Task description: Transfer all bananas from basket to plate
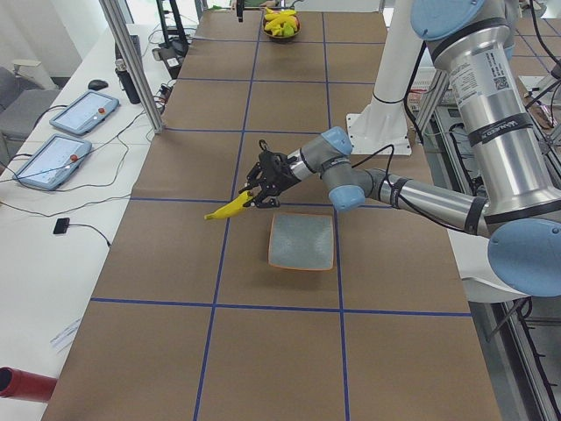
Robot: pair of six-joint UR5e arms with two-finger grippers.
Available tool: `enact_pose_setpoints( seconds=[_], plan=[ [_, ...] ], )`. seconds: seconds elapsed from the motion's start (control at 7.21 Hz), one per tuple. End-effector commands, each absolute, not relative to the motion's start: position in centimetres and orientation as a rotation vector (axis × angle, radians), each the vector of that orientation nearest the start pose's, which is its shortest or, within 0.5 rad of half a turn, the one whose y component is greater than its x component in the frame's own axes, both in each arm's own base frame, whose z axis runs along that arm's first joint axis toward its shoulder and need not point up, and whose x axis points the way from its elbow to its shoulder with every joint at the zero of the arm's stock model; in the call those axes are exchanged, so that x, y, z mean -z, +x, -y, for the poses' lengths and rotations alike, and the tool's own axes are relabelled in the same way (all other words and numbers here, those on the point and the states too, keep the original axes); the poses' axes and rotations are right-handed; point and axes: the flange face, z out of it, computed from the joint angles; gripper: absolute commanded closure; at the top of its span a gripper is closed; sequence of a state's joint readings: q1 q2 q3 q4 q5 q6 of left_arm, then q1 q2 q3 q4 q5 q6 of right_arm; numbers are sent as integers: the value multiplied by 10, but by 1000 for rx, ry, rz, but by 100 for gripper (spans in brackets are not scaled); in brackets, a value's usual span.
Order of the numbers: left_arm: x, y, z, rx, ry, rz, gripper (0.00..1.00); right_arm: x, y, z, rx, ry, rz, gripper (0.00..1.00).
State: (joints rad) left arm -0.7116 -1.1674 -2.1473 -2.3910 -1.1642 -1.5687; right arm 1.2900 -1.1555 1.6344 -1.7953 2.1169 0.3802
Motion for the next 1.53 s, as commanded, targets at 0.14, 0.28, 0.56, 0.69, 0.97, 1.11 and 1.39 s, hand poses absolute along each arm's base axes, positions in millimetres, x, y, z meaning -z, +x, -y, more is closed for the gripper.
enact_pose_setpoints(
  seconds=[0.14,0.28,0.56,0.69,0.97,1.11,1.39],
  plan=[
    [-469,216,302,802,774,-814,100,-429,-99,635,-26,57,594,1],
    [-471,217,298,804,777,-814,100,-429,-98,635,-28,58,592,1],
    [-479,212,290,841,783,-814,100,-431,-99,635,-29,52,591,1],
    [-481,208,289,889,792,-825,100,-432,-99,636,-28,51,591,1],
    [-494,197,280,941,800,-818,100,-431,-99,636,-29,52,591,1],
    [-495,203,271,953,808,-845,100,-430,-99,636,-30,53,592,1],
    [-498,213,258,963,813,-876,100,-432,-99,636,-33,50,591,1]
  ],
)
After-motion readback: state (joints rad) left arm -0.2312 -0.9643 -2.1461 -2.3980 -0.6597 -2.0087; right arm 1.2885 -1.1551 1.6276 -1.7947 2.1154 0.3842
